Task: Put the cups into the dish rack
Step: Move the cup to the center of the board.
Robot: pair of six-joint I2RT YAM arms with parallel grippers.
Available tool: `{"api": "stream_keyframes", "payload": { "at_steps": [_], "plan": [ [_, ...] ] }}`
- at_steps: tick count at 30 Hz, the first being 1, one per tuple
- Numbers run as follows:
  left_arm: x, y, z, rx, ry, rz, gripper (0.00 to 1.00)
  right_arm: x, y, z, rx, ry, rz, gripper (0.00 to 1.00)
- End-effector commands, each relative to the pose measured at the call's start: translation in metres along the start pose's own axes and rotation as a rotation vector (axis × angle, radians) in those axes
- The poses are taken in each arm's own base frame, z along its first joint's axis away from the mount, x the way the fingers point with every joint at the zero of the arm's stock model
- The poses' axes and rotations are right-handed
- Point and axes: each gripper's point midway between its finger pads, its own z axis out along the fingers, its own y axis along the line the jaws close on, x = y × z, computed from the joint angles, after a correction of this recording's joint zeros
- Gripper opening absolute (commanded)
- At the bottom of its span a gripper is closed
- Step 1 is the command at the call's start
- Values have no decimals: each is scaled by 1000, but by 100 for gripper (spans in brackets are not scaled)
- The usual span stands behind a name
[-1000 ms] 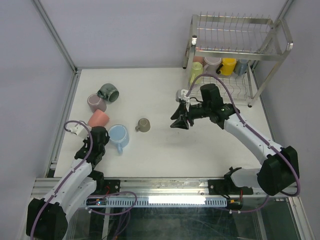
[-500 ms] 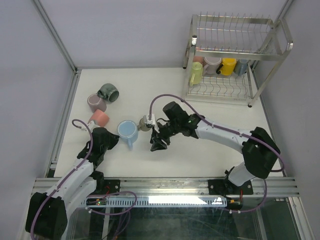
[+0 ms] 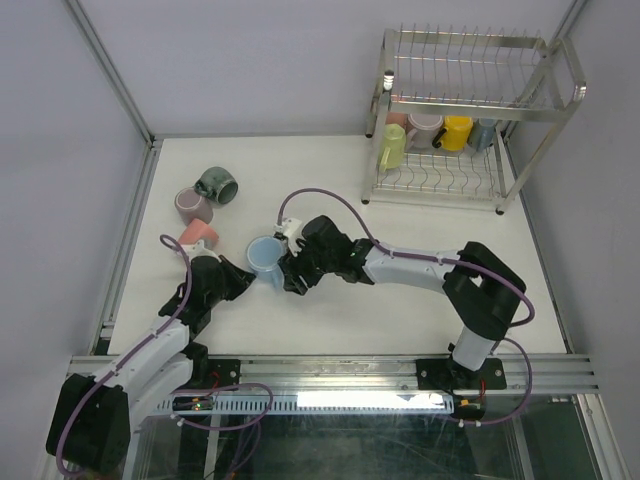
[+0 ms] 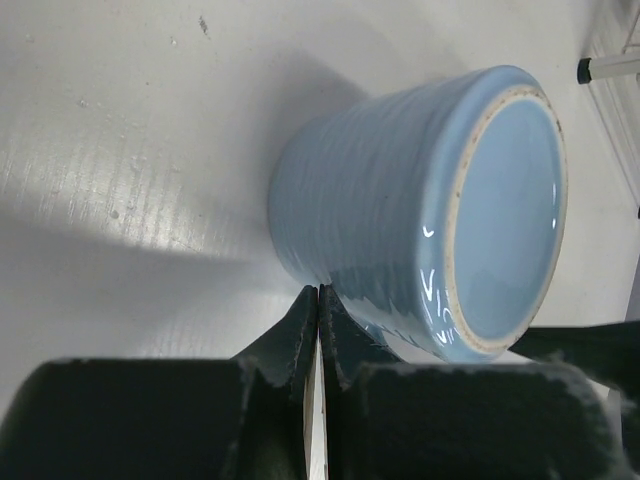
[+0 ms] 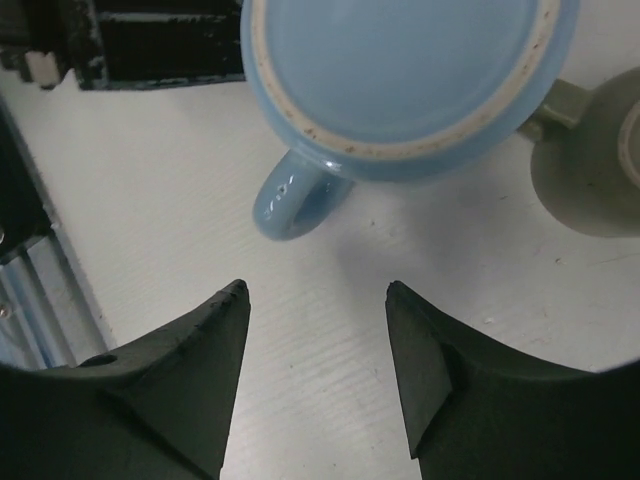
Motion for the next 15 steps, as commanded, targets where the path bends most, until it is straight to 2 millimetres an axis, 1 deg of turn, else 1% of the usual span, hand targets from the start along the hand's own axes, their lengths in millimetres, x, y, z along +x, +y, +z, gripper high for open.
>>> {"api": "stream_keyframes", "payload": {
  "at_steps": [1, 4, 7, 12, 13, 15],
  "plan": [
    [-21, -31, -10, 83, -48, 62, 0, -51, -11, 9, 147, -144, 43, 60],
    [-36, -30, -23, 36, -101, 91, 0, -54, -12, 16, 162, -132, 53, 60],
    [-55, -35, -38, 23, -179, 113, 3, -54, -6, 21, 149, -121, 59, 59],
    [-75, -46, -57, 19, -246, 145, 7, -54, 1, 25, 143, -114, 65, 59],
    [-80, -49, -61, 20, -259, 156, 8, -54, 1, 26, 153, -111, 72, 59],
    [-90, -55, -68, 20, -291, 185, 10, -55, -6, 30, 211, -114, 103, 59]
  ]
}}
